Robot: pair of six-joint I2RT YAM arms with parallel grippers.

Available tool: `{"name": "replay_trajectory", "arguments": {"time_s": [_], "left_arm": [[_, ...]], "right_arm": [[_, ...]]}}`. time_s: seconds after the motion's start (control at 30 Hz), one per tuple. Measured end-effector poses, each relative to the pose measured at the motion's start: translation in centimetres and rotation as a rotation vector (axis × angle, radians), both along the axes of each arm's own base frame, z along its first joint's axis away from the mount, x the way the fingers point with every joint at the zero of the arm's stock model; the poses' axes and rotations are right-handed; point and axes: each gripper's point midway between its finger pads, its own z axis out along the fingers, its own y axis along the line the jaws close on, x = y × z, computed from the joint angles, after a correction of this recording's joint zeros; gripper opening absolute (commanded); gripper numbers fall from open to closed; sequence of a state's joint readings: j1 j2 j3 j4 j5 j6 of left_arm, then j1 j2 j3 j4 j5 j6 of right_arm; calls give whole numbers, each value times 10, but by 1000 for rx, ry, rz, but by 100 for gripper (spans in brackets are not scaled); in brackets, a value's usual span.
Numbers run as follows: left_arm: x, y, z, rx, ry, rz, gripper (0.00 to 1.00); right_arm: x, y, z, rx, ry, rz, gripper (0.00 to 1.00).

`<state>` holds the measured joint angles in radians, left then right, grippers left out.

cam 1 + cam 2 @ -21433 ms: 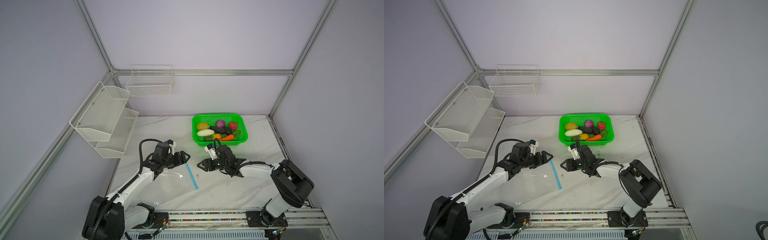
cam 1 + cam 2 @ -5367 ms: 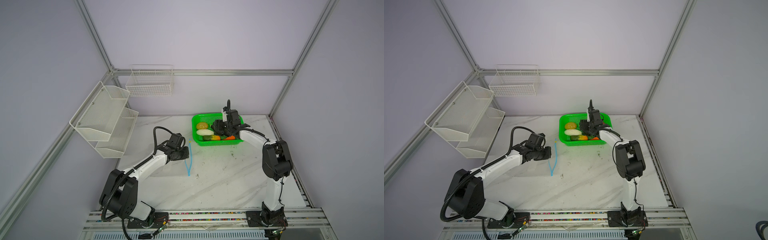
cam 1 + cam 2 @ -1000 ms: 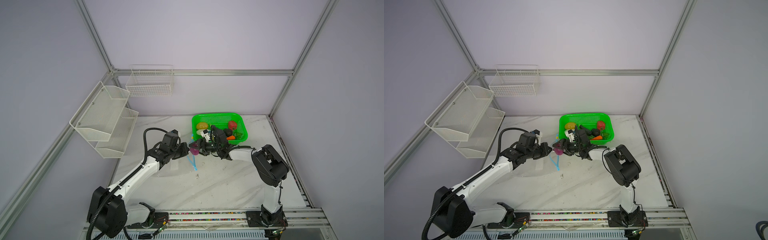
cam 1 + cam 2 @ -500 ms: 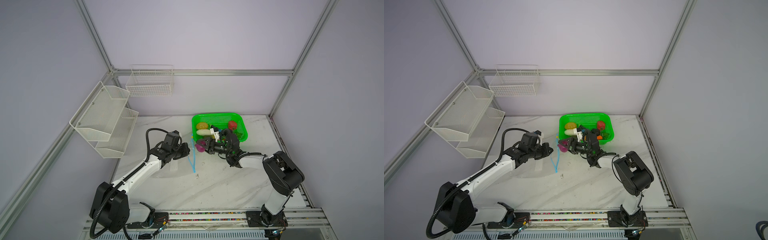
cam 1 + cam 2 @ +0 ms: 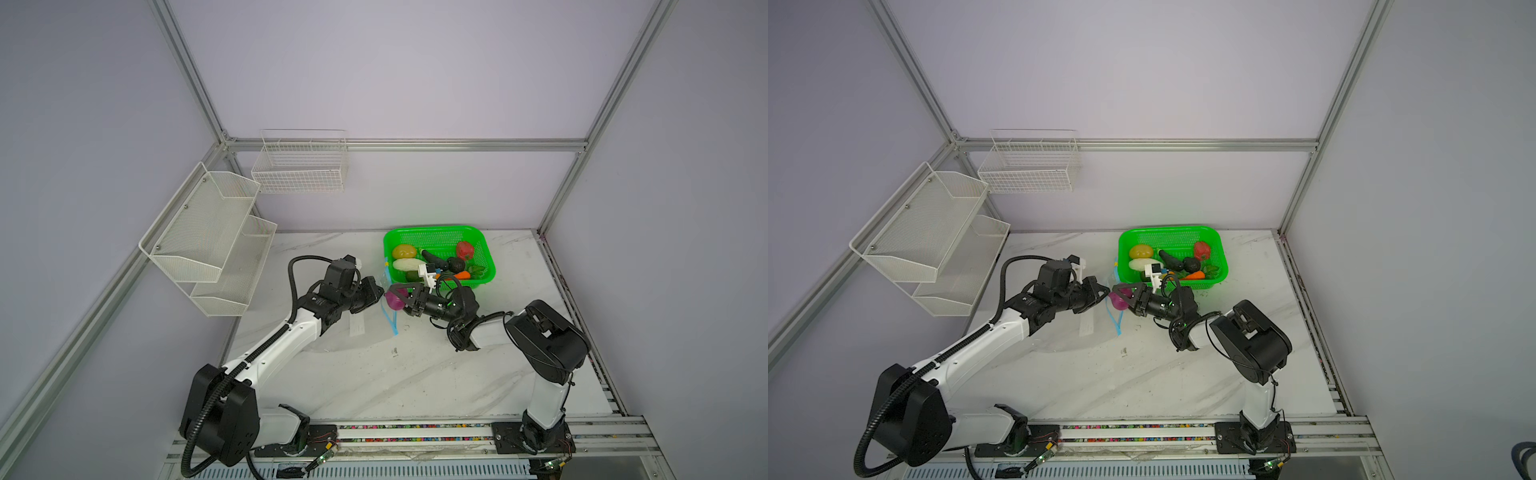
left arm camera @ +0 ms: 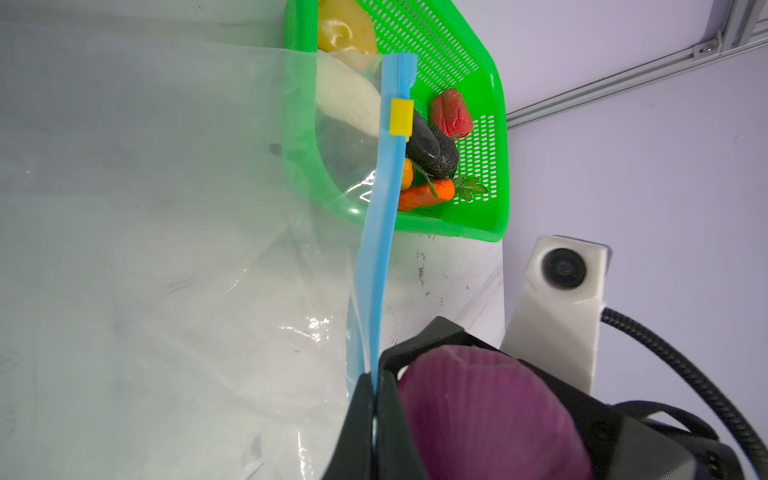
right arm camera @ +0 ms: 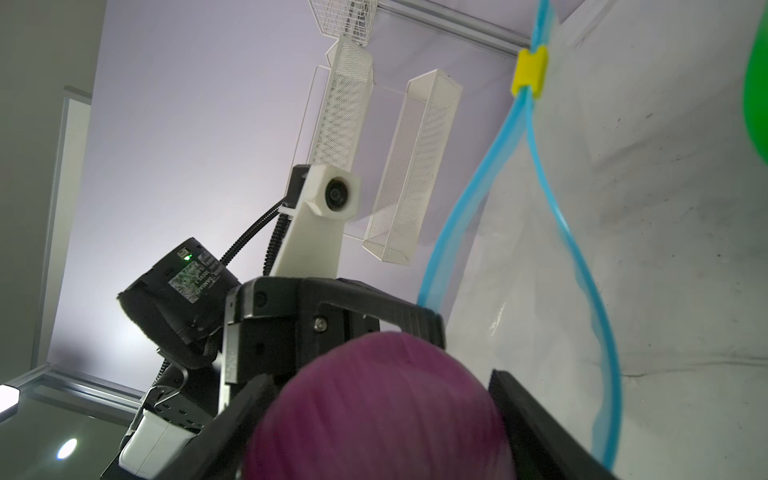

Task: Place the food in the zip-top bag and seal the zipper
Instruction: 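Push the purple onion deeper into the bag with the right gripper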

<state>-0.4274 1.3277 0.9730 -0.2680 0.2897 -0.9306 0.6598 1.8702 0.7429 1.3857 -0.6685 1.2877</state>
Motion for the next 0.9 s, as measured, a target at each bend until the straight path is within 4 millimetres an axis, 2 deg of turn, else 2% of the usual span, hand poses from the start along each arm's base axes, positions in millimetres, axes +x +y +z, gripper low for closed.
{"name": "replay_trajectory", "arguments": {"time_s": [0.1, 0.3, 0.53, 0.73, 0.9], "left_arm": [[1, -2, 4, -25, -2, 5, 0], [2, -3, 7, -50, -1, 15, 0], [-2, -1, 8, -75, 3, 26, 0], [-7, 3, 16, -93, -13, 33, 0], [-13, 5, 15, -101, -18, 30, 0]], "right_arm": [[-2, 2, -7, -1, 22, 7, 0], [-4, 4, -8, 11, 33, 17, 0], [-2, 7, -27, -17, 73, 15, 0], [3, 11, -43, -66, 111, 10, 0], [16, 22, -45, -125, 106, 8, 0]]}}
